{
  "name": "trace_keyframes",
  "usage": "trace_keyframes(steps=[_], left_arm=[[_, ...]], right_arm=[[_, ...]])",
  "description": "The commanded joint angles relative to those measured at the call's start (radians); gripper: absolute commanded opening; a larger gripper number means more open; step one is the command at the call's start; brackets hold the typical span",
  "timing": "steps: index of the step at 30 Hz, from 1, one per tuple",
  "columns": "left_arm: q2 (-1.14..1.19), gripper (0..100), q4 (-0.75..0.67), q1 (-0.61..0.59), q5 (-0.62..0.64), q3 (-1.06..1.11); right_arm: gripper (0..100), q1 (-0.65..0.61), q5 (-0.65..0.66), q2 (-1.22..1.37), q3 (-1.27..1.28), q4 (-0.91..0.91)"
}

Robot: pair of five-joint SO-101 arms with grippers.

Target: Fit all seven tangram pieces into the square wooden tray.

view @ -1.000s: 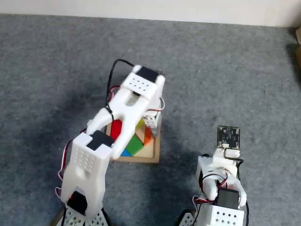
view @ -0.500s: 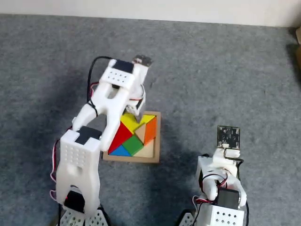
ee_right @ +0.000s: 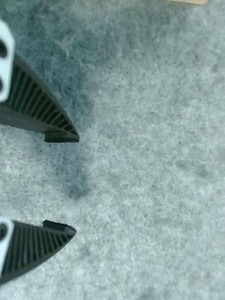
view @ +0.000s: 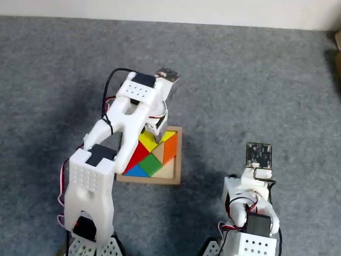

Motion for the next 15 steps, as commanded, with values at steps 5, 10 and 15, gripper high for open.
trace_keyframes(steps=[5, 10, 15], left_arm=[[-0.257, 20, 0.061, -0.005, 0.021, -0.008], [-0.400, 20, 0.072, -0.007, 0.018, 0.087], [-0.532, 20, 0.075, -0.076, 0.023, 0.217]], right_arm=[[27.0, 0.013, 0.011, -0.005, 0.130, 0.004], [27.0, 0.013, 0.011, -0.005, 0.130, 0.004], [27.0, 0.013, 0.011, -0.005, 0.130, 0.004]])
